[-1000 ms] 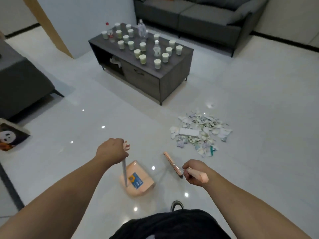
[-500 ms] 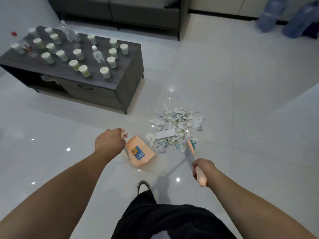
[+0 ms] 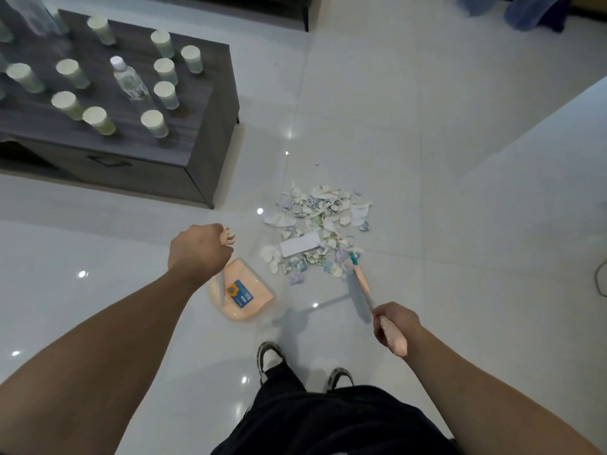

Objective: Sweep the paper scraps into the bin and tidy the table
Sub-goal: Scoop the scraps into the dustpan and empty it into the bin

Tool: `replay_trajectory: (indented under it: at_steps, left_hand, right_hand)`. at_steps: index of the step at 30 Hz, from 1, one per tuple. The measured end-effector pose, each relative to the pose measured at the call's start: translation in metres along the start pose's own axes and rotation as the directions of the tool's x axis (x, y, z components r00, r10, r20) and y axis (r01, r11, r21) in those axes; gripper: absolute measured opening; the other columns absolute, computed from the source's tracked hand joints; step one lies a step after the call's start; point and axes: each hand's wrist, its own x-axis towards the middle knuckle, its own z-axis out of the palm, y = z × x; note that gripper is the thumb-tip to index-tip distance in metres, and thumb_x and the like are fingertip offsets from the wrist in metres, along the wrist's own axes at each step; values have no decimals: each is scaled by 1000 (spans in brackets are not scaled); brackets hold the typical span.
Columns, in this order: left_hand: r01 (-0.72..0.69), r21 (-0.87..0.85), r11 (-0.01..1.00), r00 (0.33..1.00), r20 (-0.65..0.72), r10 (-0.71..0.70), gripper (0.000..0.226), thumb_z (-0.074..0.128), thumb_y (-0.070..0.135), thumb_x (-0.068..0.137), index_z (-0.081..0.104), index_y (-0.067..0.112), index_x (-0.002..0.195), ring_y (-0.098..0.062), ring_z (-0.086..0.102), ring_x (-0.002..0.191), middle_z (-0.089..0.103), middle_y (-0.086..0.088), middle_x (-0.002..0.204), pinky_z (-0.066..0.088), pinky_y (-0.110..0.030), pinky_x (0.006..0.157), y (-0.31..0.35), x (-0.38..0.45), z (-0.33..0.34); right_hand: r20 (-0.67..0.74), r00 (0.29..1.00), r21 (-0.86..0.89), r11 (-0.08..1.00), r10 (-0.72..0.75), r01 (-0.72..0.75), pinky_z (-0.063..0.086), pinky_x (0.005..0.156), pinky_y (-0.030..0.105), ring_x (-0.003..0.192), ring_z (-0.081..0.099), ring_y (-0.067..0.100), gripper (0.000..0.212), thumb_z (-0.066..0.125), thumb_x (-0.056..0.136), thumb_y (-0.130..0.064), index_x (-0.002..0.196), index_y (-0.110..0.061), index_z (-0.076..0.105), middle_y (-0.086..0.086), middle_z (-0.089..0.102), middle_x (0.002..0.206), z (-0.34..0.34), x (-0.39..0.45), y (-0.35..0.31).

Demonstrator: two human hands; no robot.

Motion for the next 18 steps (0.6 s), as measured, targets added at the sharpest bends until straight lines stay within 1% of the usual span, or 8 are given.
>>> replay_trajectory:
  at_steps: [3, 5, 8, 11, 13, 15, 16, 18]
  left_hand:
    - [-31, 1, 1000, 1000, 4, 31, 15, 61, 39, 75, 56, 25, 75, -25, 56, 69, 59, 2, 70, 40, -29, 60, 14, 24, -6]
    - [-51, 13, 999, 999, -4, 51, 17, 62, 42, 75, 58, 25, 76, -26, 57, 70, 61, 0, 72, 42, -29, 62, 26, 38, -8]
    - [-77, 36, 996, 997, -20, 77, 19, 64, 44, 75, 61, 26, 80, -25, 56, 71, 59, 1, 73, 43, -29, 63, 47, 54, -11]
    - [-53, 72, 996, 998, -17, 54, 19, 61, 42, 74, 57, 24, 71, -21, 49, 63, 54, 5, 66, 36, -27, 58, 76, 72, -12]
    - [-4, 82, 997, 1000, 2, 4, 20, 57, 39, 73, 53, 21, 65, -19, 44, 58, 52, 6, 62, 32, -27, 55, 98, 83, -11]
    - [22, 91, 996, 1000, 2, -22, 20, 58, 37, 74, 53, 20, 65, -15, 37, 53, 44, 8, 58, 27, -26, 51, 119, 93, -8]
    - [20, 101, 995, 1000, 7, -21, 20, 59, 38, 74, 53, 21, 66, -13, 34, 52, 41, 8, 57, 25, -25, 49, 129, 97, -7]
    - [8, 122, 993, 1000, 19, -11, 21, 59, 39, 74, 52, 21, 65, -10, 33, 49, 44, 8, 57, 23, -24, 48, 150, 108, -5]
  right_hand:
    - [-28, 1000, 68, 998, -9, 11, 45, 37, 23, 40, 49, 20, 14, 58, 83, 5, 97, 7, 57, 15, 55, 65, 2, 6, -14]
    - [-38, 999, 107, 994, -27, 31, 44, 36, 22, 48, 50, 22, 21, 58, 83, 5, 104, 7, 57, 16, 55, 70, 0, 13, -27]
    - [-68, 996, 135, 989, -55, 64, 44, 39, 23, 53, 49, 22, 31, 55, 84, 6, 114, 8, 55, 18, 55, 78, -3, 25, -50]
    - [-81, 993, 143, 985, -88, 99, 42, 48, 30, 55, 49, 25, 36, 54, 85, 7, 121, 12, 54, 18, 53, 76, -7, 38, -78]
    - [-79, 992, 138, 984, -101, 111, 42, 51, 30, 57, 50, 26, 37, 54, 85, 7, 121, 13, 54, 19, 54, 75, -9, 49, -101]
    - [-72, 993, 132, 986, -97, 105, 43, 50, 28, 56, 51, 26, 37, 54, 84, 7, 121, 13, 55, 18, 55, 73, -12, 59, -125]
    - [-65, 994, 130, 987, -87, 95, 43, 47, 26, 55, 50, 25, 37, 54, 84, 7, 120, 13, 55, 18, 55, 72, -14, 63, -137]
    - [-34, 997, 133, 989, -66, 70, 43, 39, 22, 52, 49, 24, 38, 56, 83, 8, 121, 12, 56, 17, 55, 70, -19, 72, -161]
